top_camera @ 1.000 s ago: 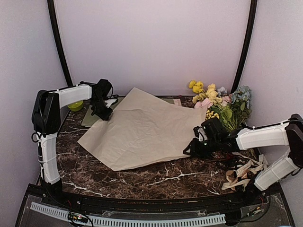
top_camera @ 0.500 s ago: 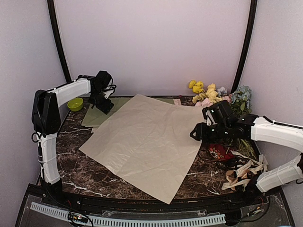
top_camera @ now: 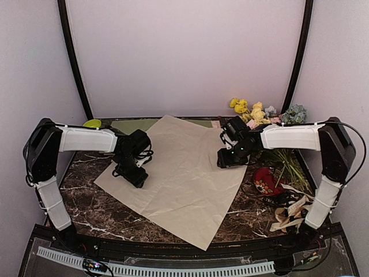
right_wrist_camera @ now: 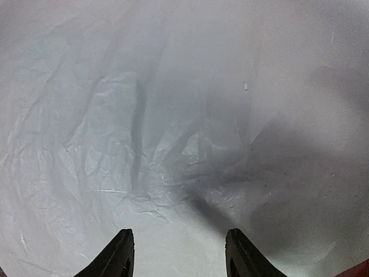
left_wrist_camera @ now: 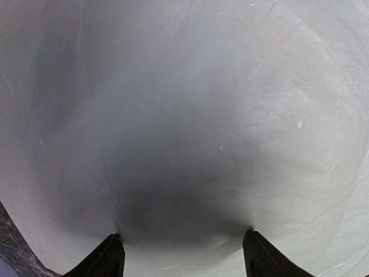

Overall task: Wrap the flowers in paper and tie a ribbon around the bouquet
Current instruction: Adjust the flattened wrapping paper at the center of the board, then pick up the fake flower from the corner of the board.

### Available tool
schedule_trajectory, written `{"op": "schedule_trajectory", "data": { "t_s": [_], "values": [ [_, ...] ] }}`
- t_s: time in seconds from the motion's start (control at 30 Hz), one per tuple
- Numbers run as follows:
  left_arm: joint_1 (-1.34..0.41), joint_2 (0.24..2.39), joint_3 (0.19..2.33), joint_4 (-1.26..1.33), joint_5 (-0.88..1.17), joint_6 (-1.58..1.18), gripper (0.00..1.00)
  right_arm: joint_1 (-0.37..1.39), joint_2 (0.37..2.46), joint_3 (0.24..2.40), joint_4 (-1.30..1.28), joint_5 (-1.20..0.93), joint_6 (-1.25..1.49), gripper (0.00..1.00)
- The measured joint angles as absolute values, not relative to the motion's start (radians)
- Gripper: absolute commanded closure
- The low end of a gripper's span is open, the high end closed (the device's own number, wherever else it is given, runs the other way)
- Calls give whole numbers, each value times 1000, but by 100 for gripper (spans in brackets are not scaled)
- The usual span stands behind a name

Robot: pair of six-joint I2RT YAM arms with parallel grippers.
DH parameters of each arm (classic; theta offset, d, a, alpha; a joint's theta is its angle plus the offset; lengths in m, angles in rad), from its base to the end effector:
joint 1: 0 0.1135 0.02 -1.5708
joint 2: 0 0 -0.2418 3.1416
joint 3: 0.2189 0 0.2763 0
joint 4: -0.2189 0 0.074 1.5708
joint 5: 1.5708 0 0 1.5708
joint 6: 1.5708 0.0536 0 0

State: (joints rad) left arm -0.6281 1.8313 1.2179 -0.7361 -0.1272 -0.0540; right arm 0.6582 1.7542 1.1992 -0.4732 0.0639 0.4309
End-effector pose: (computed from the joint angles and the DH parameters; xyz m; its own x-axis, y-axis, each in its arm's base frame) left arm 0.2996 -0.2091 0.1169 -0.8185 0.5283 -0.2259 0.5169 0.8487 0.1117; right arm 0.3112 0.2363 0.1509 -0.8596 -0.1378 -0.4920 -0.2480 0.9544 0.1660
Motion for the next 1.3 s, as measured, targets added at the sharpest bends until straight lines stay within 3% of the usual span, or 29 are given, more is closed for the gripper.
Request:
{"op": "schedule_trajectory", "data": {
  "t_s": [0.27, 0.93, 1.13, 1.3],
  "values": [
    [-605, 1768, 1106, -659, -121, -101, 27, 659, 1861, 1201, -488, 60, 381, 50],
    [-456, 1799, 1115, -575, -128, -88, 27, 725, 1780, 1059, -453, -7, 451, 51],
    [-455, 1794, 1170, -618, -141, -72, 17, 691, 1681, 1155, -568, -50, 421, 53],
    [-529, 1734, 1305, -651, -116, -18, 7, 514, 1525, 1259, -622, -3, 374, 53]
  ]
}}
